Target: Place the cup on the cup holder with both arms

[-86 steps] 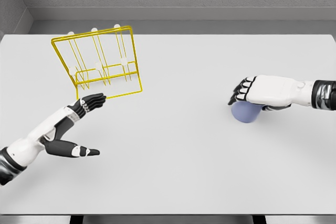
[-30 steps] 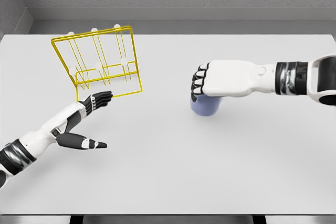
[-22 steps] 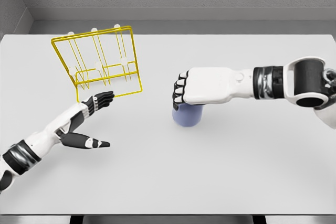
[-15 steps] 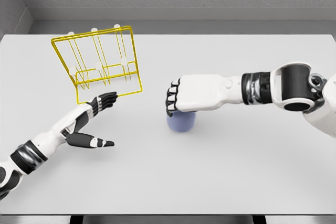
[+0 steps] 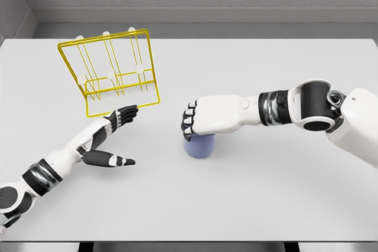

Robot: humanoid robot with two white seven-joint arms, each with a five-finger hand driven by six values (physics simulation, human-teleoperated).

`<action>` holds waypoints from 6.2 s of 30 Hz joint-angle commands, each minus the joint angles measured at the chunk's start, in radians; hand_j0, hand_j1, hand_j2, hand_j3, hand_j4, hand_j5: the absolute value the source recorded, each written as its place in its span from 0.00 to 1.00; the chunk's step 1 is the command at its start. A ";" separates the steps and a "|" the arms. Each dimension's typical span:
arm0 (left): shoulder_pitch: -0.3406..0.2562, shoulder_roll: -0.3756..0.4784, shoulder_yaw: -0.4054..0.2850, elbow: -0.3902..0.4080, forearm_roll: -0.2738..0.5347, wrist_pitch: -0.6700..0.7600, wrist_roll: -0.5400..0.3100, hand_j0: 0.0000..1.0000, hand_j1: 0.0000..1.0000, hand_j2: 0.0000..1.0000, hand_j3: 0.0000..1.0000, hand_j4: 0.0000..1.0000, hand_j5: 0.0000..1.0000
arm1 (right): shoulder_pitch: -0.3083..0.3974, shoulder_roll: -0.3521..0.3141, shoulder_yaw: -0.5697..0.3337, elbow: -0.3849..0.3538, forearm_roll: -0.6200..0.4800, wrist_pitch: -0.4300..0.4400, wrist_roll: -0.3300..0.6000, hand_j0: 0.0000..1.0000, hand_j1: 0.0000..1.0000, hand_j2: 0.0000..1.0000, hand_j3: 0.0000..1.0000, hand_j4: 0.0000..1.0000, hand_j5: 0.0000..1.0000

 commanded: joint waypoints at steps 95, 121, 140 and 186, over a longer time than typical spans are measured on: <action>-0.261 -0.289 -0.205 0.108 -0.037 0.164 0.002 1.00 1.00 1.00 1.00 1.00 1.00 | 0.523 -0.229 -0.857 -0.042 -0.371 -0.006 0.009 1.00 1.00 1.00 1.00 1.00 1.00; -0.261 -0.332 -0.215 0.111 -0.045 0.176 0.005 1.00 1.00 1.00 1.00 1.00 1.00 | 0.525 -0.227 -0.856 -0.048 -0.372 -0.006 0.009 1.00 1.00 1.00 1.00 1.00 1.00; -0.261 -0.330 -0.209 0.111 -0.031 0.115 0.010 0.65 0.65 0.65 0.65 0.65 0.65 | 0.525 -0.227 -0.857 -0.048 -0.372 -0.006 0.009 1.00 1.00 1.00 1.00 1.00 1.00; -0.282 -0.257 -0.080 0.010 -0.013 0.095 0.012 0.64 0.64 0.64 0.64 0.64 0.64 | 0.525 -0.227 -0.857 -0.046 -0.372 -0.006 0.009 1.00 1.00 1.00 1.00 1.00 1.00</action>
